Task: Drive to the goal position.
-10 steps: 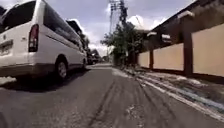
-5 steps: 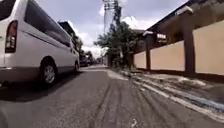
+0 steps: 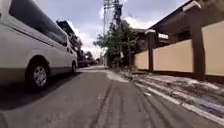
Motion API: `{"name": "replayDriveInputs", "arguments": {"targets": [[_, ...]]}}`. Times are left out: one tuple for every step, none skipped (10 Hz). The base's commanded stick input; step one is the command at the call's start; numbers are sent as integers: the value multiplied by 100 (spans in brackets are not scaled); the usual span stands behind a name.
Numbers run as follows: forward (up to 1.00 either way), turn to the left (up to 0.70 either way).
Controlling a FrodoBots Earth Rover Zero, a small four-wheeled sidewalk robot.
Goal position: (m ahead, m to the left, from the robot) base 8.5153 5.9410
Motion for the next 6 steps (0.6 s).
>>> {"name": "replayDriveInputs", "arguments": {"targets": [[70, 1], [70, 1], [70, 1], [70, 3], [70, 27], [70, 36]]}}
